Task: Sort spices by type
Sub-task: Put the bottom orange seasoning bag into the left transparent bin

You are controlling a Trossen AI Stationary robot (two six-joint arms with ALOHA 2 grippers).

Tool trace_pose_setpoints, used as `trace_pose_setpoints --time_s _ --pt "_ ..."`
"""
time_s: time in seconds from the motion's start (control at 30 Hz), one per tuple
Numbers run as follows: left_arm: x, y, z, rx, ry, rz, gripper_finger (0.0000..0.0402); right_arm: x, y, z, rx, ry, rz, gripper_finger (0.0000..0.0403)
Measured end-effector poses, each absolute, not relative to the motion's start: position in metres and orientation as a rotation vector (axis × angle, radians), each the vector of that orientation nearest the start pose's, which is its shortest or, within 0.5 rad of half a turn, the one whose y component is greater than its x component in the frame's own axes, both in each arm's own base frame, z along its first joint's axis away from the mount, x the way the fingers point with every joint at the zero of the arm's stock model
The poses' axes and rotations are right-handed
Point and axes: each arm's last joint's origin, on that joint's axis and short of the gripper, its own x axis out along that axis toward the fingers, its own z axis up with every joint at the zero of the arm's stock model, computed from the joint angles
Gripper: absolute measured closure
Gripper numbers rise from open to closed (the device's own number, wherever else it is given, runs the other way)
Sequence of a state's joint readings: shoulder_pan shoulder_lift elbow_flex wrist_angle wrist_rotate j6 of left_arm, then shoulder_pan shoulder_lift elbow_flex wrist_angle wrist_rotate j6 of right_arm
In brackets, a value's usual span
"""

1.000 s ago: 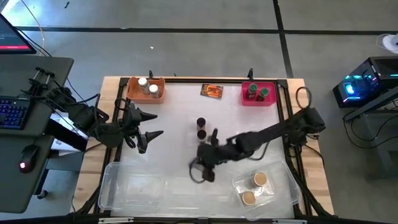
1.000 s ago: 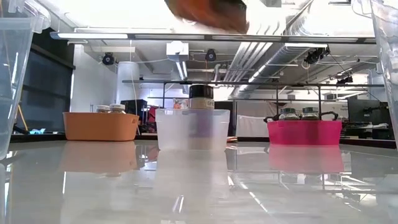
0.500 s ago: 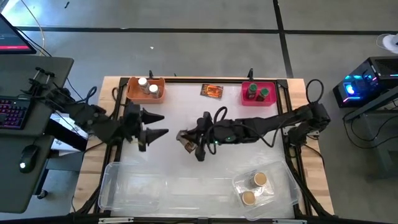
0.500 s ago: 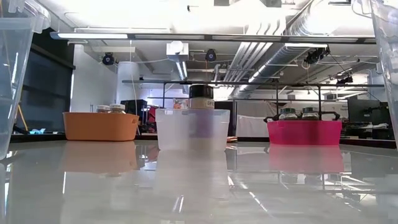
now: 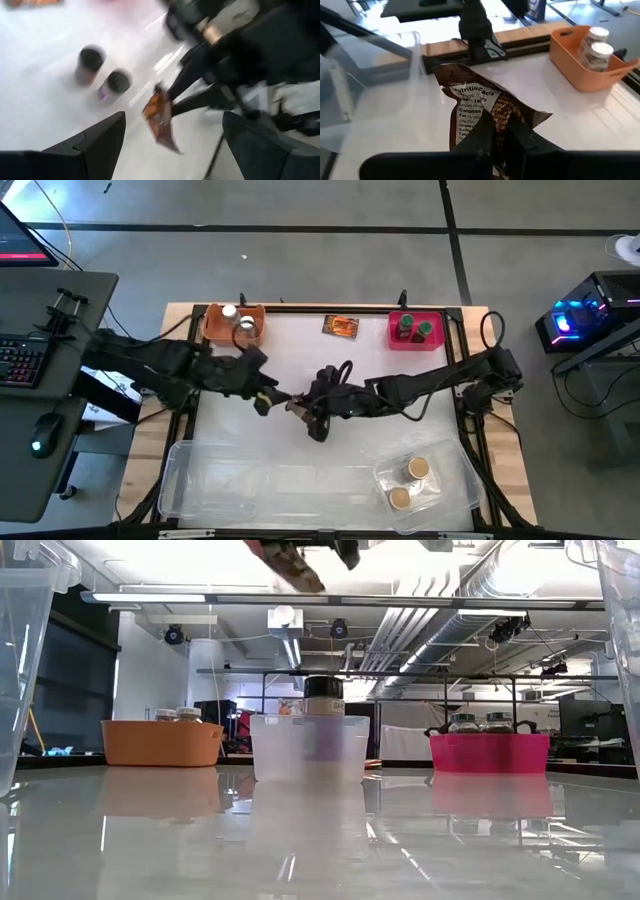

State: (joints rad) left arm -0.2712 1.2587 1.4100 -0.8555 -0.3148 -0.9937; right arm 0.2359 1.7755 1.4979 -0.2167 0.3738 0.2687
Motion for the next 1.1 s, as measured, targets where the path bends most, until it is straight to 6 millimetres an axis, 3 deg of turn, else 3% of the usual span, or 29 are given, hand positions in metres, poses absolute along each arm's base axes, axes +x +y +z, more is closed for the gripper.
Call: trace_pose_setpoints --time_s 0.33,0.67,0.83,1.1 --pt "0.262 -0.061 0.362 -0.774 0.752 0.413 0.0082 0.401 0.083 0.301 0.068 0.474 -0.257 0.0391" --pt "0.275 -0.064 0.353 -0.737 0.751 0.423 0.0089 0.402 0.077 0.300 0.069 0.491 -0.270 0.0392" --pt "0.276 -0.063 0.351 -0.719 0.748 0.455 0.0142 0.401 0.078 0.299 0.071 0.500 -0.256 0.0392" --pt "0.277 -0.056 0.351 -0.692 0.769 0.432 0.0285 0.401 0.078 0.300 0.072 0.500 -0.255 0.0388"
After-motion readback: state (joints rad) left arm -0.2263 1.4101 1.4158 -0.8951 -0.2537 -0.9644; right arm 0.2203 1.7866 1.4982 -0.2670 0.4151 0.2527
